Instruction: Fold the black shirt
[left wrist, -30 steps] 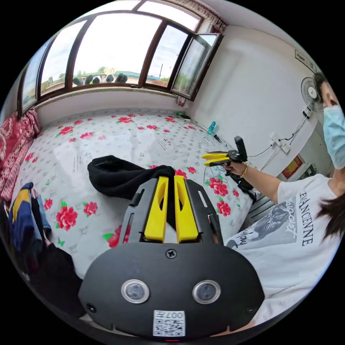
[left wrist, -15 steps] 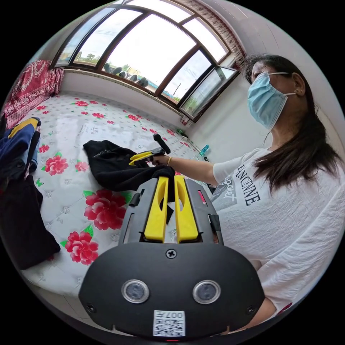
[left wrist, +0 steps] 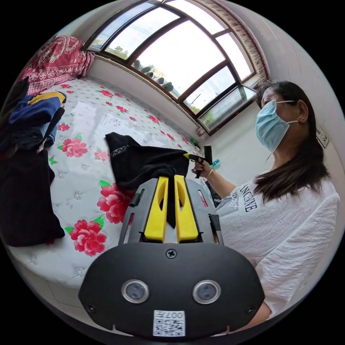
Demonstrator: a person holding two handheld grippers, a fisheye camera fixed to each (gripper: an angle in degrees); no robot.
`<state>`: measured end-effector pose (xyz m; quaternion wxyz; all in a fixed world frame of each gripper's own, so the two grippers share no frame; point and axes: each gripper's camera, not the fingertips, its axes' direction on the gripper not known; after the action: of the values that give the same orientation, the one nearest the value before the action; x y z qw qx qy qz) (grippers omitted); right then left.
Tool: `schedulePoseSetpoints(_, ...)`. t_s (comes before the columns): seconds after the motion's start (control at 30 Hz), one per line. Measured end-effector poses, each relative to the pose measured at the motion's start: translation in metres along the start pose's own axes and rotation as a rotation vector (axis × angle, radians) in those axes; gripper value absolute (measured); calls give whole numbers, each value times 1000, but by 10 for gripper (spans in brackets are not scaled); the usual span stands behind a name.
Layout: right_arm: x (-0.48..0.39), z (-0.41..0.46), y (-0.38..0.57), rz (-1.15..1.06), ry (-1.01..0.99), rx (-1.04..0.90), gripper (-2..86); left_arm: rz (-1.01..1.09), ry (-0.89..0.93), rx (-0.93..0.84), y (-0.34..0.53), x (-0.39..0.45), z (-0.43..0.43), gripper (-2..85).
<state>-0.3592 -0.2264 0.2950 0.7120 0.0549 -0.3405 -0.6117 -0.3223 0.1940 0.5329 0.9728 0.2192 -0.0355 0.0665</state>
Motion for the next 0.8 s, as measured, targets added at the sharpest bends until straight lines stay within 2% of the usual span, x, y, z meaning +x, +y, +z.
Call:
schedulePoseSetpoints(0.1,-48,-91,49,39,29,153,2,0,44,-29,-9,0,9,5)
schedulePoseSetpoints(0.23,-101,-155,125,193,207,170,0,-9,93,-130,-18,0,32,4)
schedulePoseSetpoints(0.33,-102,-180,175,345,120,309,0,-4,141,-198,-36,-6,60,2)
schedulePoseSetpoints(0.43,-51,-187,184,518,18,401,0,-16,164,-228,-75,-31,98,1)
schedulePoseSetpoints(0.53,17,-203,143,620,-45,499,-1,-129,206,-213,-138,-73,139,0)
schedulePoseSetpoints(0.63,49,-239,40,591,-7,552,-1,-135,191,-144,-228,-82,159,0)
schedulePoseSetpoints(0.7,12,-284,-73,429,114,582,-1,-56,164,-24,-311,-48,143,-1)
schedulePoseSetpoints(0.73,-5,-296,-101,371,148,588,-1,-22,152,11,-331,-33,135,-1)
schedulePoseSetpoints(0.8,-99,-346,-186,156,315,630,-1,157,66,111,-399,42,90,-2)
